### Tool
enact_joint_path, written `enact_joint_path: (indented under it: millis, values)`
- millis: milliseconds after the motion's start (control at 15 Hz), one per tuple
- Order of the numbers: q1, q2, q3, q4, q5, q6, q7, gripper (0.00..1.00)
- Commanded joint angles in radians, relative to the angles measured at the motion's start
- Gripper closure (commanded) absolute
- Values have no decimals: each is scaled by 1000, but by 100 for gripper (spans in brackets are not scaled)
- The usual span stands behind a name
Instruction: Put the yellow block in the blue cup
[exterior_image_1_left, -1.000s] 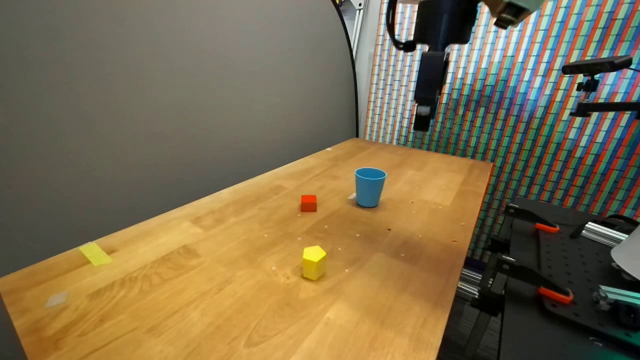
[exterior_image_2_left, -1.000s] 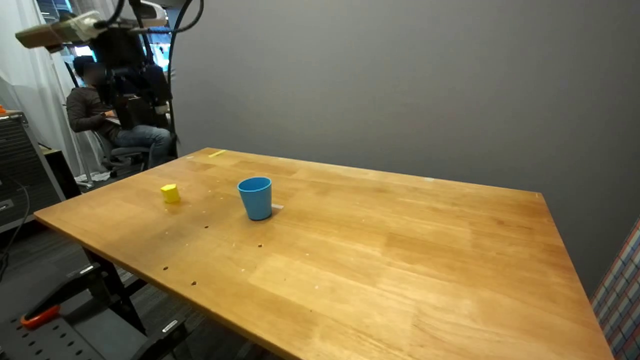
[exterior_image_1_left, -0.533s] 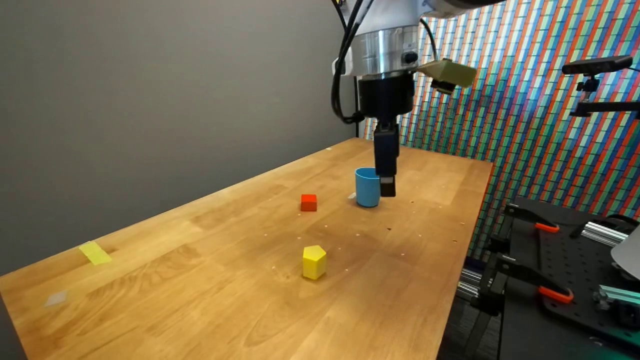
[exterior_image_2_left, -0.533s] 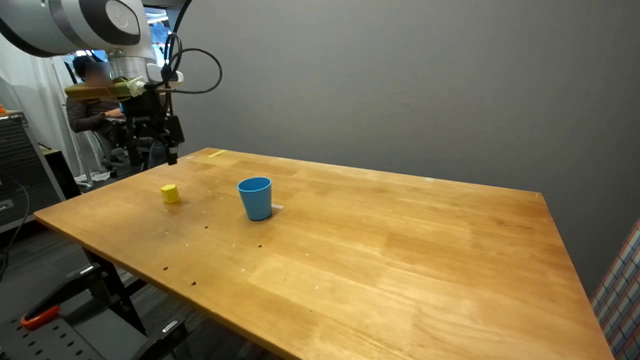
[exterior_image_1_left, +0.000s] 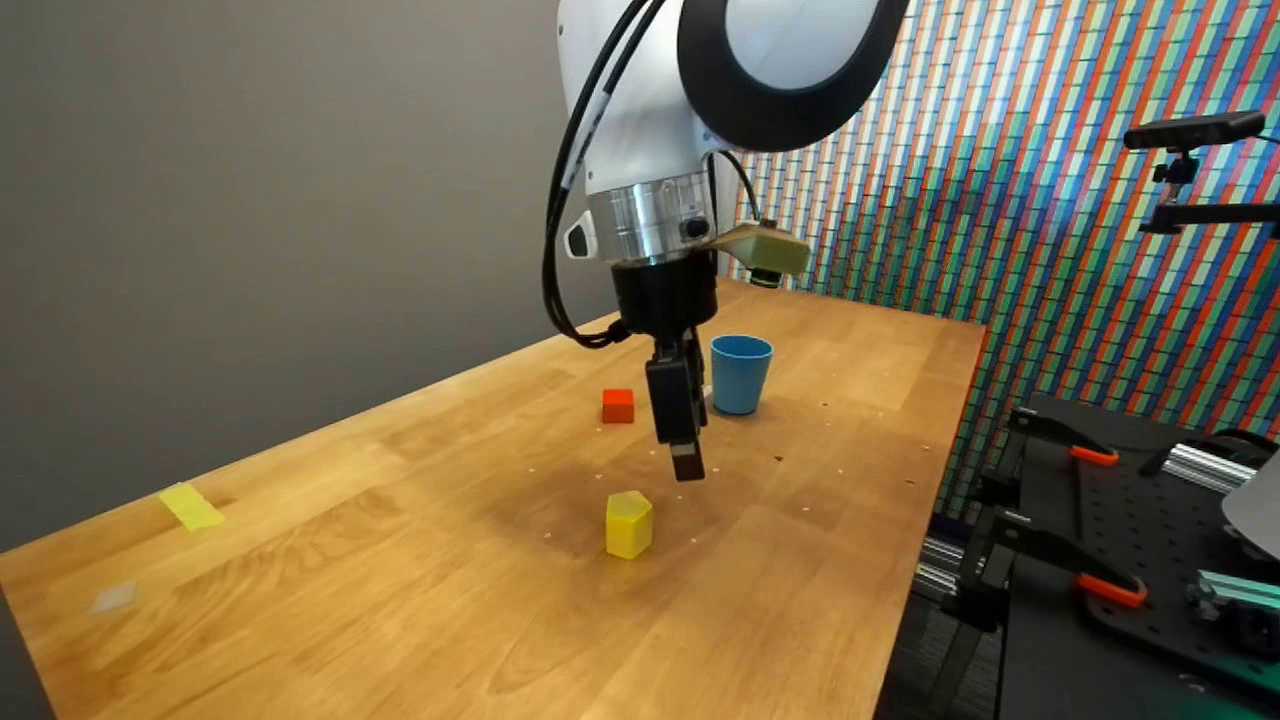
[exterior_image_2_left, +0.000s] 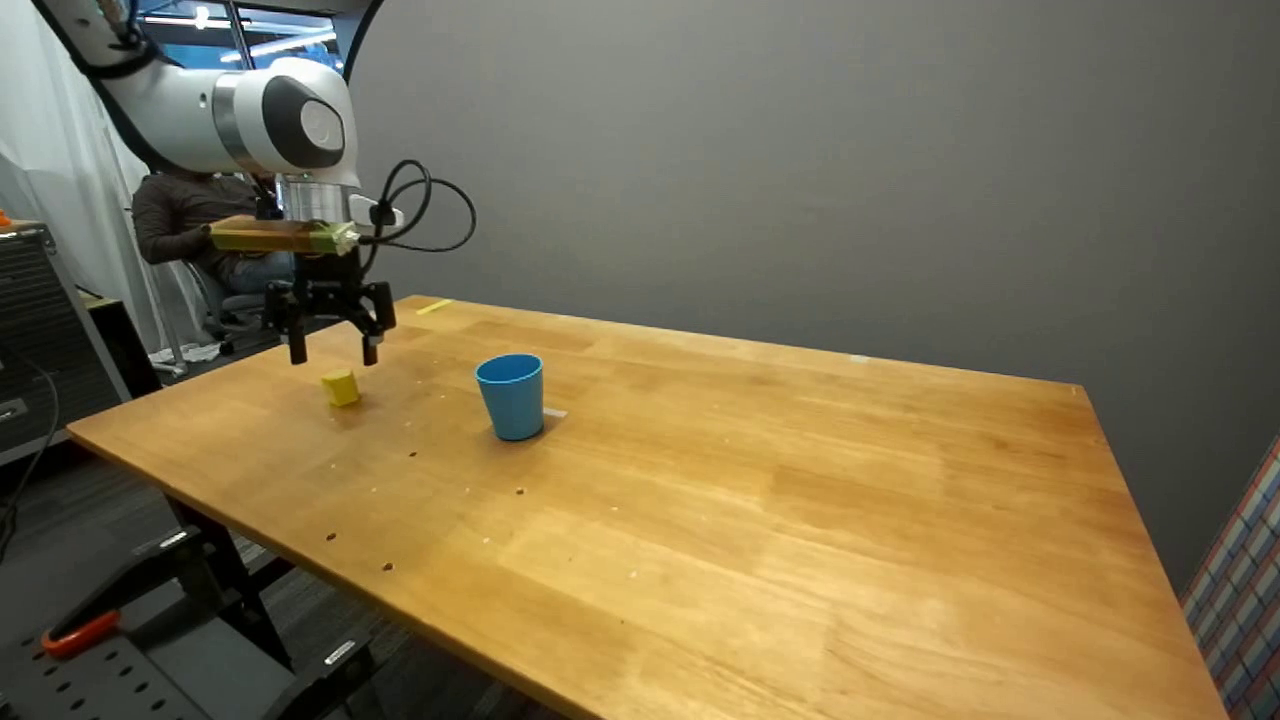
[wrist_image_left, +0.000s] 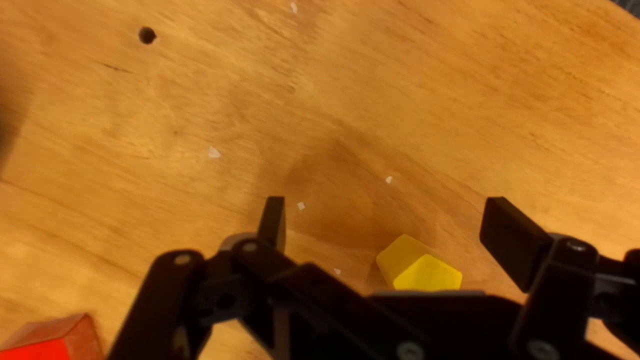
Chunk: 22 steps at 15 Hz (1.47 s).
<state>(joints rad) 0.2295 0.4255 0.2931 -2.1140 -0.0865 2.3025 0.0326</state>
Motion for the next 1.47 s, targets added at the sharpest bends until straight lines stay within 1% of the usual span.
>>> enact_joint_path:
  millis: [0,200,400,800,867,933,1067,1133,1333,1400]
  values:
    - [28,95,-18,101,22,-5,-43,0]
    - [28,142,-10,131,39,19,-62,0]
    - [35,185,-11,143,47,91,-59,0]
    - [38,236,-5,152,69,173,-68,0]
    - [40,238,-4,143,65,210,-71,11]
    - [47,238,-9,138,57,236,-65,26]
    - [55,232,-14,127,48,284,-58,41]
    - [61,229,-16,122,44,300,-52,51]
    - [82,204,-36,103,35,321,-23,73]
    - [100,196,-61,101,25,294,7,41]
